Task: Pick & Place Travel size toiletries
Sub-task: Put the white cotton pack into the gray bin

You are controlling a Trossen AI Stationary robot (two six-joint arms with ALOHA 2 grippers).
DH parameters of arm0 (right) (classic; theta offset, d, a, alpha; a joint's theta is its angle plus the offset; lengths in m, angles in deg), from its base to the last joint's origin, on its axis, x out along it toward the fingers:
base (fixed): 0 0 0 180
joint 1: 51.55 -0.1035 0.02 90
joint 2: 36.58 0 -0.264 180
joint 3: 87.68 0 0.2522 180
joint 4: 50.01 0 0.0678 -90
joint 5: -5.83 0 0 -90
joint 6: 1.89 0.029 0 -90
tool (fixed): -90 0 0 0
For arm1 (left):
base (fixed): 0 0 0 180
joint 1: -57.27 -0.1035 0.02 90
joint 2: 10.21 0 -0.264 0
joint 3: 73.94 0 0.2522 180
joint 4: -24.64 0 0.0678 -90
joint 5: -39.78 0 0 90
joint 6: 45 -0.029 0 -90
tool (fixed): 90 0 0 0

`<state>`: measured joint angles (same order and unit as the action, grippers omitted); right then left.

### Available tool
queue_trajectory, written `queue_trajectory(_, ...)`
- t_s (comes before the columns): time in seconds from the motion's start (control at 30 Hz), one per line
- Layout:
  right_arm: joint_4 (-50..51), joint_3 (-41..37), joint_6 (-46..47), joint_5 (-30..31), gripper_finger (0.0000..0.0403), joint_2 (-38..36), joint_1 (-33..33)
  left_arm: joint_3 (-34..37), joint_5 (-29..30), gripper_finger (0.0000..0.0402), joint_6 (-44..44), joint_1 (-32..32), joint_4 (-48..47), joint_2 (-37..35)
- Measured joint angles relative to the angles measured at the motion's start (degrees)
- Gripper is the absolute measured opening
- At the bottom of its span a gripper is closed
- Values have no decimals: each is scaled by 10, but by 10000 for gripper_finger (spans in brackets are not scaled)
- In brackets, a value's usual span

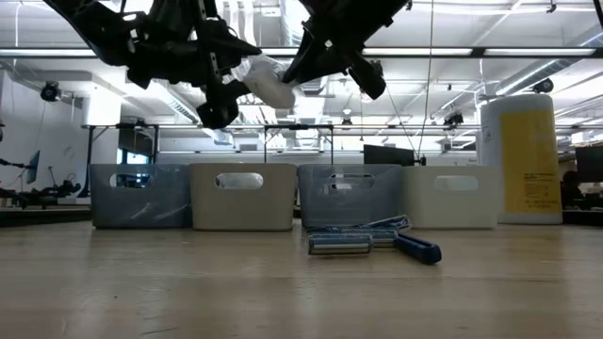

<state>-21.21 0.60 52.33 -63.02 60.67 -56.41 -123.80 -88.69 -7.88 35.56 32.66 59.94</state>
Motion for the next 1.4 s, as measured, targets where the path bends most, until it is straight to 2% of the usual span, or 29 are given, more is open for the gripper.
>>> queue_trajectory(0.33, -7, -1, -2, 0, 13, 4, 3, 1, -11, 224, 0, 0, 1, 0)
queue_trajectory(0.53, -36, -1, -11, -4, 13, 4, 3, 1, 8, 218, -7, 0, -8, 2)
queue_trajectory(0.67, -32, -1, -15, -7, 13, 4, 3, 1, 22, 187, -28, 0, -39, 2)
queue_trajectory(0.83, -32, -1, -19, -6, 19, 4, 3, 1, 26, 116, -44, 0, -44, 2)
queue_trajectory(0.93, -30, -1, -19, -15, 42, 4, 3, 1, 31, 74, -56, 0, -44, 2)
queue_trajectory(1.07, -28, -1, -19, -32, 96, 4, 5, 1, 60, 37, -73, 0, -53, 2)
queue_trajectory(1.27, -6, 0, -30, -36, 193, -13, 5, 1, 118, 30, -110, -2, -93, 2)
queue_trajectory(1.4, 35, 1, -36, -19, 244, -39, 3, 1, 178, 31, -147, -6, -123, 2)
